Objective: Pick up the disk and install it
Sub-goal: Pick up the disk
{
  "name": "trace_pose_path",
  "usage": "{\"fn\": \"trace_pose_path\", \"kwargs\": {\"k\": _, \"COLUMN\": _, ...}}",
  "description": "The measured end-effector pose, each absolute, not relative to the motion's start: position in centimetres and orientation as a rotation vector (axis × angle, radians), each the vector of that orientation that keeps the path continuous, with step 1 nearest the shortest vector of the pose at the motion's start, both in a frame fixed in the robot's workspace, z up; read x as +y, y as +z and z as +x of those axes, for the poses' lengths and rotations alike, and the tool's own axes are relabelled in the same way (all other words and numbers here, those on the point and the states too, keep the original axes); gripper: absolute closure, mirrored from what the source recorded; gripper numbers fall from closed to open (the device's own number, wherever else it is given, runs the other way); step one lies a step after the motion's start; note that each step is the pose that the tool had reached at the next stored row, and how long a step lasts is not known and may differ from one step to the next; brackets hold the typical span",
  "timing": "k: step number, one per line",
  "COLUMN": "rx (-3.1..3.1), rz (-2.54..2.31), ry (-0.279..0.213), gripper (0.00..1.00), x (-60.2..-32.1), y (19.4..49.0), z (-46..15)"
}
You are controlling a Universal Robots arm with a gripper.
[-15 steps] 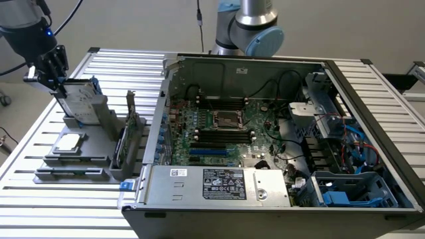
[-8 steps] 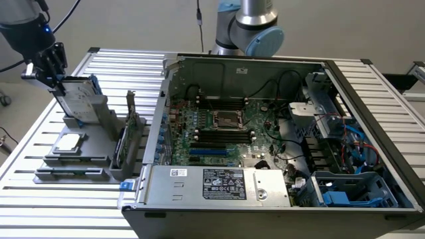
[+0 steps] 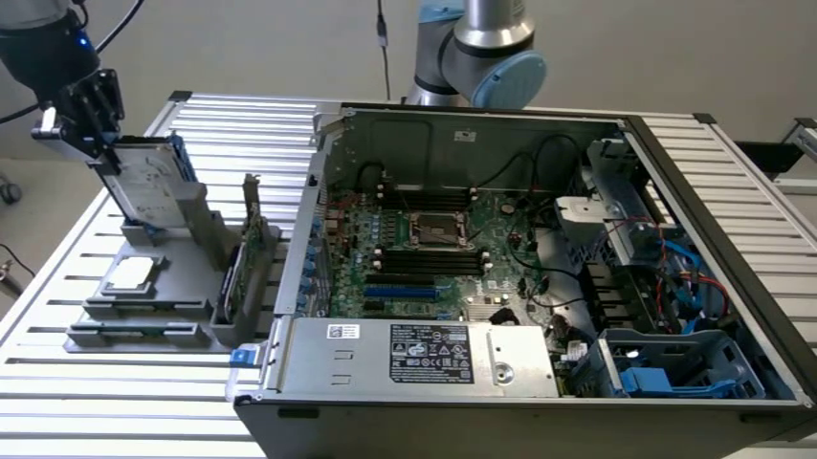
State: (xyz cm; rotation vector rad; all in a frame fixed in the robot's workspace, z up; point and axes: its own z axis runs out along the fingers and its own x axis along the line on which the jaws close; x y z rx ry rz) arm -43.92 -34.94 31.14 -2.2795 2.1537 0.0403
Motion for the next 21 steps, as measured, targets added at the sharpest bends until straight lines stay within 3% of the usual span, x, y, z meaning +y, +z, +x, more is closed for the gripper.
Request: {"fn": "trace_pose_path", "kwargs": {"k": 21, "rx": 2.154, "rz": -2.280, "ry": 0.040, "gripper": 0.67, "x": -35.0, "y": 39.0, "z": -43.3}}
